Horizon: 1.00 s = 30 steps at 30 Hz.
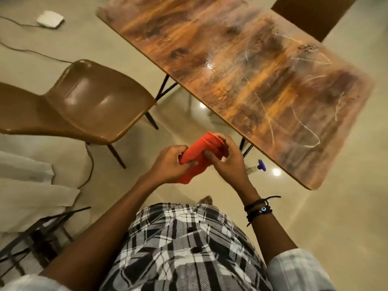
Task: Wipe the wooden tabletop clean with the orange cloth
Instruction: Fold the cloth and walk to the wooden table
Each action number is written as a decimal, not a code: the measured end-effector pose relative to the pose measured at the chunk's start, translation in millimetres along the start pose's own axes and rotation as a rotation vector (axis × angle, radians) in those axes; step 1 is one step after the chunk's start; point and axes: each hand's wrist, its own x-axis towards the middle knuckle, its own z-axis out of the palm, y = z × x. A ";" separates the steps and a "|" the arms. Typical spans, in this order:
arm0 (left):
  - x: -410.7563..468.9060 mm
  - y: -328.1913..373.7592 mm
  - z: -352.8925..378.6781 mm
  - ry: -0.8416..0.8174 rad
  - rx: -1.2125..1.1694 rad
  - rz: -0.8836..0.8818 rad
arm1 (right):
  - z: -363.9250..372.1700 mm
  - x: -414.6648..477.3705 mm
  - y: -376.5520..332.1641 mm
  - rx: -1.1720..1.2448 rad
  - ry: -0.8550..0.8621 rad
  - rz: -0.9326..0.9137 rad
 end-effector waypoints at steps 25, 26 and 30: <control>136.0 184.5 179.0 -0.770 -0.387 -0.049 | -185.4 -60.1 92.3 0.778 0.521 0.647; 141.8 185.2 185.6 -0.794 -0.361 -0.046 | -187.5 -57.3 98.1 0.747 0.572 0.654; 168.1 192.6 206.6 -0.807 -0.267 -0.007 | -204.0 -44.5 118.8 0.533 0.715 0.600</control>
